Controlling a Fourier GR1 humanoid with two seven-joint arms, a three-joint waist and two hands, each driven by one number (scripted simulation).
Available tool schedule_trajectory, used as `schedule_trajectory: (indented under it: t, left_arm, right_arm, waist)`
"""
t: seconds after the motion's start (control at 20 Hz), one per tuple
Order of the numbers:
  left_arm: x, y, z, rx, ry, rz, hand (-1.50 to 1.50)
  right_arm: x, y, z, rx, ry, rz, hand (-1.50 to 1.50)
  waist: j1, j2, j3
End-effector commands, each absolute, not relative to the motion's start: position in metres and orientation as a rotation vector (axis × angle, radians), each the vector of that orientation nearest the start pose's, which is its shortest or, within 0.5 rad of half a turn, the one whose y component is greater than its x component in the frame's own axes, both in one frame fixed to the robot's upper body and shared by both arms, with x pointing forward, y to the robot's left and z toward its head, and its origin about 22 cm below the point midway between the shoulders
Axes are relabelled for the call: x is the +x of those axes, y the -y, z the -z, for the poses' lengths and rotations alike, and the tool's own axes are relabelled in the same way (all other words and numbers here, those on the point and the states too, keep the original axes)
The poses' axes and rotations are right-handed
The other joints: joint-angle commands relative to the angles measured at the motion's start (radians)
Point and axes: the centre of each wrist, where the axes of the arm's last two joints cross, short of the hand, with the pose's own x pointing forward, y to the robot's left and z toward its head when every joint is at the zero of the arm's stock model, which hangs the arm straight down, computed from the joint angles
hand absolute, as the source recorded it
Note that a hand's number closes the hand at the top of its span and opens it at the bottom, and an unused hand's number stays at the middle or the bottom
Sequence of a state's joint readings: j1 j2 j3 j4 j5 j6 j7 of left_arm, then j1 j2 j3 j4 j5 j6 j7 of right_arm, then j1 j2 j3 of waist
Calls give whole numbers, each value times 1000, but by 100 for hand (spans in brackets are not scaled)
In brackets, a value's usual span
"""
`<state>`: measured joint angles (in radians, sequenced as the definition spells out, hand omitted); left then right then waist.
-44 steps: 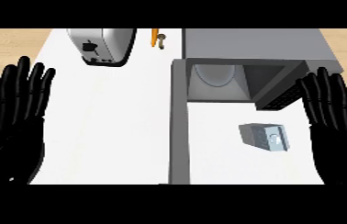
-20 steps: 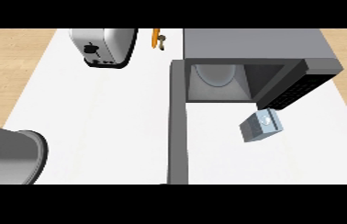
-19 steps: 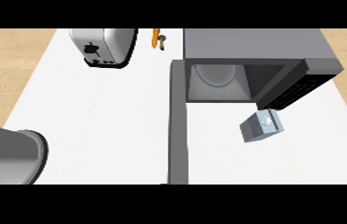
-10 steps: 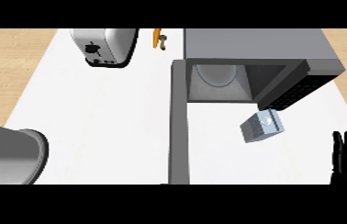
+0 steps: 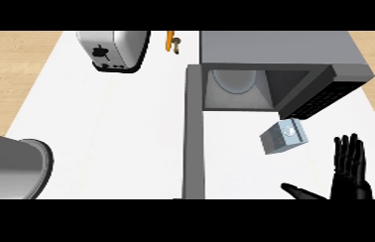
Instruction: Pick up the milk, place it into the microwave and close the microwave
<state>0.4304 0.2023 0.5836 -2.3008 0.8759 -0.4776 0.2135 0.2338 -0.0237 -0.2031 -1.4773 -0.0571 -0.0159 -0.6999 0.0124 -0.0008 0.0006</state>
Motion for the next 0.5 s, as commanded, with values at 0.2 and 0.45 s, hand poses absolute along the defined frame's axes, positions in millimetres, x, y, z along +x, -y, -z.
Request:
schedule_trajectory:
  t: [0.2, 0.45]
  left_arm:
    - [68, -367, -158, -238, 1967, 15, -150]
    - [80, -369, -164, -247, 1963, 8, -150]
  right_arm:
    - [179, 317, 126, -344, 1902, 173, -150]
    - [196, 317, 149, -416, 1885, 87, -150]
  waist:
    - [6, 0, 1]
    - [2, 4, 2]
